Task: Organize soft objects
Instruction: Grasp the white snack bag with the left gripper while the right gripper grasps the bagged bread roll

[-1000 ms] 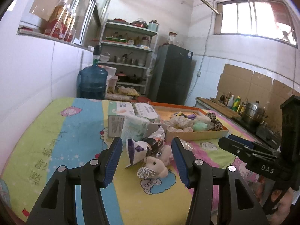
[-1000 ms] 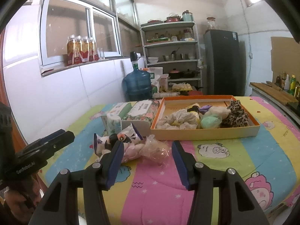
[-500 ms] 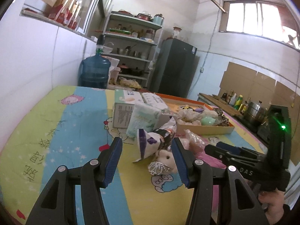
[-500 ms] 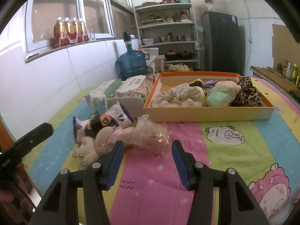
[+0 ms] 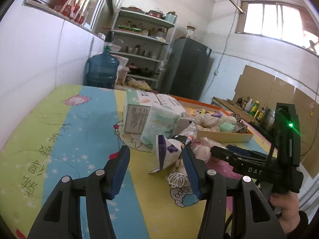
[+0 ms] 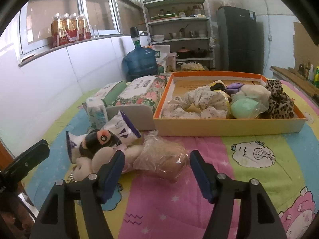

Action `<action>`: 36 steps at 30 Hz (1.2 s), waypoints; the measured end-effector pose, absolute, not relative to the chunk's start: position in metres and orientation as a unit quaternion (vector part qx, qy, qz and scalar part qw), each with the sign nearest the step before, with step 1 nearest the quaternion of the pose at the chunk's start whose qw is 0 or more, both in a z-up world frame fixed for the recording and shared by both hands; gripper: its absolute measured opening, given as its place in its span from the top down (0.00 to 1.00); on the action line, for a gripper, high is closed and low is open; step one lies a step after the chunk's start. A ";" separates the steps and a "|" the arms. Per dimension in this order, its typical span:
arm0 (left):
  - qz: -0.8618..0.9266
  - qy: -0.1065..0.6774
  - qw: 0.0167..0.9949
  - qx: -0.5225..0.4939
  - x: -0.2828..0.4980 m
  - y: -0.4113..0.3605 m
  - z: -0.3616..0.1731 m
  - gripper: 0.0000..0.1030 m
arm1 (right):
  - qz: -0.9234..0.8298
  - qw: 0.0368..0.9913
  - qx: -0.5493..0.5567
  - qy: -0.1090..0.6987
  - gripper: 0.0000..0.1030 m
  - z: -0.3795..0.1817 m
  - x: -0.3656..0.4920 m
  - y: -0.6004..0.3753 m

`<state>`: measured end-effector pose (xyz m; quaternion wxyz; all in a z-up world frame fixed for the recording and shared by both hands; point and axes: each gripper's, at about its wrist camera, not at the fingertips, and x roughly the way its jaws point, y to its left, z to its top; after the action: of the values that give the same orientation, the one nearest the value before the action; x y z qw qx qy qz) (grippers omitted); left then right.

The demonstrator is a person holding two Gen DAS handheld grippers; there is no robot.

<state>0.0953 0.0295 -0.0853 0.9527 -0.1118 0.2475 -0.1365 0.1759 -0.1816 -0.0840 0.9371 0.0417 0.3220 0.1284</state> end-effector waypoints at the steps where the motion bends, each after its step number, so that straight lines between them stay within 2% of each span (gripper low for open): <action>1: -0.138 0.249 0.952 -0.111 0.096 0.029 -0.085 0.45 | 0.124 0.937 0.039 0.325 0.34 -0.085 0.177 -0.181; 7: -0.162 0.257 0.948 -0.098 0.103 0.019 -0.084 0.45 | 0.116 0.932 0.057 0.340 0.35 -0.092 0.186 -0.191; 9: -0.173 0.264 0.945 -0.085 0.108 0.013 -0.084 0.45 | 0.129 0.930 0.070 0.338 0.44 -0.094 0.187 -0.195; 12: -0.180 0.273 0.943 -0.065 0.116 0.007 -0.084 0.45 | 0.137 0.930 0.072 0.334 0.46 -0.095 0.186 -0.196; 27: -0.212 0.335 0.918 0.010 0.167 -0.024 -0.095 0.44 | 0.157 0.926 0.105 0.327 0.47 -0.102 0.178 -0.210; 32: -0.234 0.348 0.908 -0.026 0.175 -0.025 -0.103 0.44 | 0.161 0.925 0.110 0.326 0.47 -0.103 0.177 -0.211; 34: -0.246 0.342 0.906 -0.040 0.174 -0.024 -0.104 0.52 | 0.161 0.925 0.110 0.326 0.47 -0.104 0.177 -0.211; 35: -0.245 0.339 0.908 -0.041 0.172 -0.025 -0.105 0.60 | 0.160 0.925 0.110 0.326 0.47 -0.104 0.177 -0.212; 36: -0.242 0.335 0.910 -0.041 0.170 -0.024 -0.105 0.60 | 0.160 0.925 0.110 0.325 0.47 -0.104 0.176 -0.212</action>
<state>0.1703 -0.0244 -0.1045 0.9097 -0.0413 0.3346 -0.2425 0.1765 -0.2117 -0.1038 0.9255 0.1101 0.3251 0.1603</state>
